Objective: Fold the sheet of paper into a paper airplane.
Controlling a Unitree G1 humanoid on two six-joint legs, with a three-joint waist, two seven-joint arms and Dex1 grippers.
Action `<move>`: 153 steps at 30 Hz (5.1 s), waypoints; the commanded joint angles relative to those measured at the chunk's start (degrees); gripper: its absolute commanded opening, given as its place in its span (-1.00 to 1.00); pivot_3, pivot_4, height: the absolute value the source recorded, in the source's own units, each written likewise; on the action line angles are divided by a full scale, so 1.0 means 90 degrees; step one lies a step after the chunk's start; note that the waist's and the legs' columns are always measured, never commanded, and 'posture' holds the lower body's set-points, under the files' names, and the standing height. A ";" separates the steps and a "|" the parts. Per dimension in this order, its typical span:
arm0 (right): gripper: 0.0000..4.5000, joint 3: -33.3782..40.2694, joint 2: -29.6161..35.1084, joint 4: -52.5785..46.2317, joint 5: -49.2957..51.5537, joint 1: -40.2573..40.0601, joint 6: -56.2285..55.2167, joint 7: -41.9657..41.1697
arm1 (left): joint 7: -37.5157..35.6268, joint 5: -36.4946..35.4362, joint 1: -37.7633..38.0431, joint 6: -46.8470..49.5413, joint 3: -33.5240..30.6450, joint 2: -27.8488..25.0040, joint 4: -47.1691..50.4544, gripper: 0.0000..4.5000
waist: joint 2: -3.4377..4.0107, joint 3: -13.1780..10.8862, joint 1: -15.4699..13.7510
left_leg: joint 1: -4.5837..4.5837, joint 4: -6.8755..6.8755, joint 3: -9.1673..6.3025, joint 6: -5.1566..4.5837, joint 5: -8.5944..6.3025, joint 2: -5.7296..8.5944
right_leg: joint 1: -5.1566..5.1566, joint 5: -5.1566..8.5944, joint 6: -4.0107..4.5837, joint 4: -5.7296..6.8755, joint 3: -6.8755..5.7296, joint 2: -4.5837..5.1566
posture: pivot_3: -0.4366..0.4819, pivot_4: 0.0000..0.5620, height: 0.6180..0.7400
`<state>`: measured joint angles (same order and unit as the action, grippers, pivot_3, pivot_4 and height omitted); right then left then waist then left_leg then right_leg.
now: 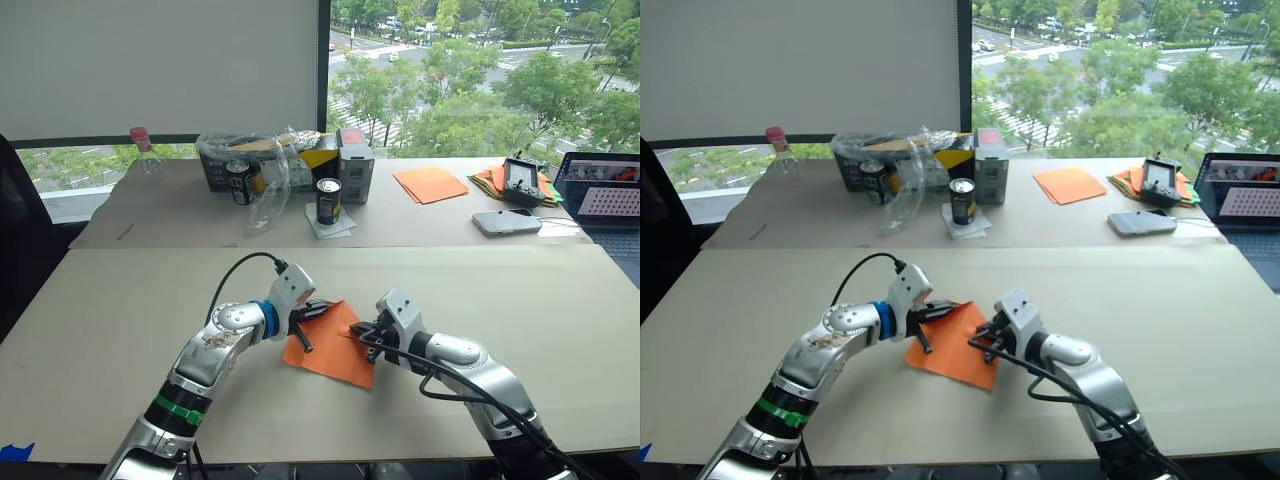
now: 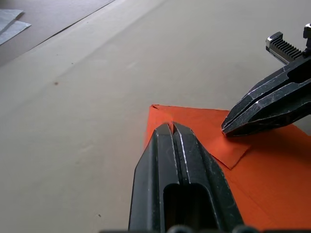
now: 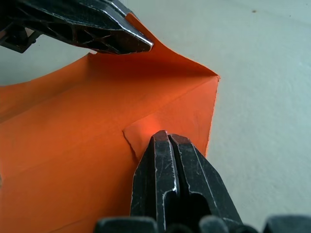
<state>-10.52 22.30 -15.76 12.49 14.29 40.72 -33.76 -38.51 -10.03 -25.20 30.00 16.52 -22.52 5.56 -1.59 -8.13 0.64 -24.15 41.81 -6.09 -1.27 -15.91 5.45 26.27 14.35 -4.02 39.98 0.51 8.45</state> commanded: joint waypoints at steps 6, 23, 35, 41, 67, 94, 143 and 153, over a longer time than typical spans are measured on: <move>-1.00 -0.0043 -0.0064 -0.0026 0.0040 0.0012 0.0042 0.0066 | 0.0007 0.1032 0.0118 -0.1335 0.0509 -0.0200 0.0057 -0.99 | 0.0000 0.0000 -0.0002 | 0.0002 0.0000 0.0000 0.0000 0.0001 0.0000 | -0.0001 0.0000 0.0001 0.0003 0.0000 0.0000 | -0.05 -0.47 -0.14; -1.00 0.0403 -0.0404 0.0638 0.0395 0.1066 -0.0197 -0.0040 | -0.0452 0.1286 0.0044 -0.0831 0.0770 -0.0073 -0.0104 -0.99 | 0.0001 -0.0001 0.0010 | 0.0000 0.0002 0.0000 0.0000 0.0001 0.0001 | 0.0005 0.0000 0.0000 0.0012 -0.0002 -0.0002 | -0.05 -0.47 -0.14; -1.00 -0.0288 -0.0309 0.2023 -0.0018 0.1752 -0.0466 -0.0599 | -0.0645 0.1392 -0.0027 -0.0774 0.0797 -0.0023 -0.0184 -0.99 | 0.0002 -0.0001 0.0014 | 0.0000 0.0003 0.0000 0.0001 0.0001 0.0001 | 0.0005 0.0000 0.0001 0.0012 -0.0003 -0.0001 | -0.05 -0.47 -0.14; -1.00 -0.0391 -0.0269 0.2100 -0.0125 0.1598 -0.0370 -0.0672 | -0.0584 0.1041 -0.0024 -0.0330 0.0326 -0.0007 0.0005 -0.88 | 0.0002 0.0000 0.0014 | 0.0001 0.0004 0.0000 0.0001 0.0002 0.0000 | 0.0004 -0.0001 0.0001 0.0014 -0.0002 -0.0001 | -0.05 -0.47 -0.14; -1.00 -0.0370 -0.0245 0.1888 -0.0185 0.1348 -0.0329 -0.0632 | -0.0521 0.0211 -0.0444 0.0003 -0.0334 0.0116 -0.0757 -0.99 | 0.0002 0.0001 0.0024 | 0.0007 0.0008 0.0000 0.0005 0.0003 0.0000 | 0.0001 -0.0002 0.0003 0.0021 -0.0001 -0.0002 | -0.05 -0.47 -0.14; -1.00 -0.0718 -0.0943 0.2389 -0.0679 0.1787 -0.0984 -0.0244 | -0.0346 0.0660 0.0197 0.0258 0.0132 -0.0182 -0.0529 -0.99 | 0.0005 0.0004 0.0037 | 0.0023 0.0007 0.0001 0.0006 0.0004 -0.0002 | -0.0009 -0.0002 0.0003 0.0027 0.0001 -0.0004 | -0.05 -0.47 -0.14; -1.00 -0.0633 -0.0635 0.1239 -0.1081 0.0490 -0.1342 -0.0148 | -0.0597 -0.0118 0.0742 0.0304 -0.1063 -0.1044 0.0096 -0.99 | 0.0023 0.0021 0.0102 | 0.0062 -0.0006 0.0004 0.0005 0.0002 -0.0013 | -0.0024 0.0001 0.0005 0.0027 0.0003 -0.0011 | -0.05 -0.47 -0.14; -1.00 -0.0361 -0.0612 0.0435 -0.0984 0.0228 -0.1051 0.0133 | -0.0827 -0.0203 0.0079 0.0018 -0.0485 -0.0218 -0.0354 -0.99 | 0.0018 0.0018 0.0041 | 0.0035 0.0004 0.0007 0.0005 0.0002 -0.0006 | -0.0013 -0.0001 0.0006 0.0025 0.0005 -0.0007 | -0.05 -0.47 -0.14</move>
<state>-14.83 16.61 -9.03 3.07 16.79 30.29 -33.47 -45.02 -12.30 -24.07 31.54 11.44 -24.39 2.39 -1.44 -7.97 1.01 -23.85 41.83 -6.02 -1.23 -15.89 5.40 26.17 14.34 -3.97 40.21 0.56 8.39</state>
